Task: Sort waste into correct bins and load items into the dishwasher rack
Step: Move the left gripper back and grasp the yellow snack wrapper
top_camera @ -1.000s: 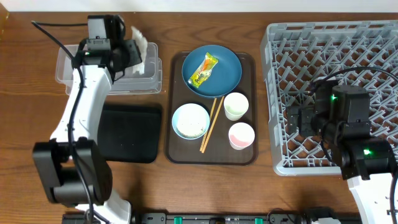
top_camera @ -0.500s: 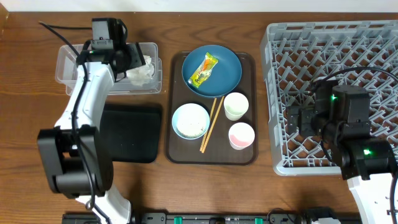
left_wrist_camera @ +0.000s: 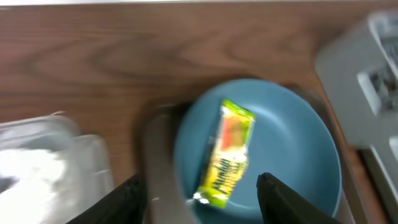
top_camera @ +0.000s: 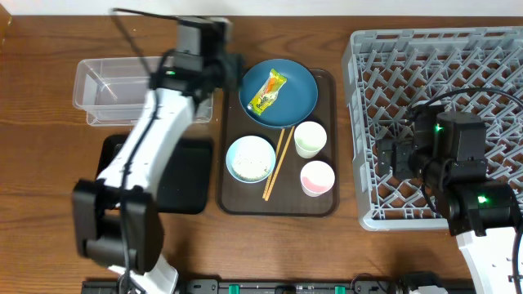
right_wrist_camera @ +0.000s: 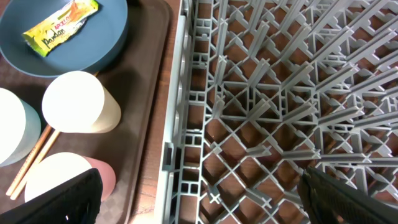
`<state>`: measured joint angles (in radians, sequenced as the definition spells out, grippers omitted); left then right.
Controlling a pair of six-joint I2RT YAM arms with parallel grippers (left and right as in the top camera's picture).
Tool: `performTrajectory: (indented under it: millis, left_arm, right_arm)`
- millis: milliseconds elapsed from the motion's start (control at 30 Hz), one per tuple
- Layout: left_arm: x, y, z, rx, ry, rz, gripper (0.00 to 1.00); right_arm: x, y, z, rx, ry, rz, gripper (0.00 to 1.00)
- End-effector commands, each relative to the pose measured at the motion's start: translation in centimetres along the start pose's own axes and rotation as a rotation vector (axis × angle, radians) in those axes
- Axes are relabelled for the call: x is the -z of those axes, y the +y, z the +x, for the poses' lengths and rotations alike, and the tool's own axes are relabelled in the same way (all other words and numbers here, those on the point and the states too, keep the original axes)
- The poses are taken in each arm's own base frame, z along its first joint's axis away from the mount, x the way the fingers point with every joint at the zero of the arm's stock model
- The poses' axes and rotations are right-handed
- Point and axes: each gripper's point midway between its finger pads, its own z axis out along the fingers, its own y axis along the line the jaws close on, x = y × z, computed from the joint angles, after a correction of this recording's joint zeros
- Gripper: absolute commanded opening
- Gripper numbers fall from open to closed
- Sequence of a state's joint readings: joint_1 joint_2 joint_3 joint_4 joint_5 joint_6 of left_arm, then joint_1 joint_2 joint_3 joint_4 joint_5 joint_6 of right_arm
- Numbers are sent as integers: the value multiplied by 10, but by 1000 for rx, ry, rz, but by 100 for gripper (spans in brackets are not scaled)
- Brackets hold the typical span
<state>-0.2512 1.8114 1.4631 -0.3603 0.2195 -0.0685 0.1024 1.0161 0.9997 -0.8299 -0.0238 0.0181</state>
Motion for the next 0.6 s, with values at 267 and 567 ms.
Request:
performTrajectory:
  millis: [267,567]
  left_arm:
    - [-83,-34,55,-205,119,64,60]
    - [-117,-19,87,-213,191,31,60]
  right_arm:
    - [7,3,-8,-4,-28,-9,99]
    - [7,3,-3,-5,-8,-8,99]
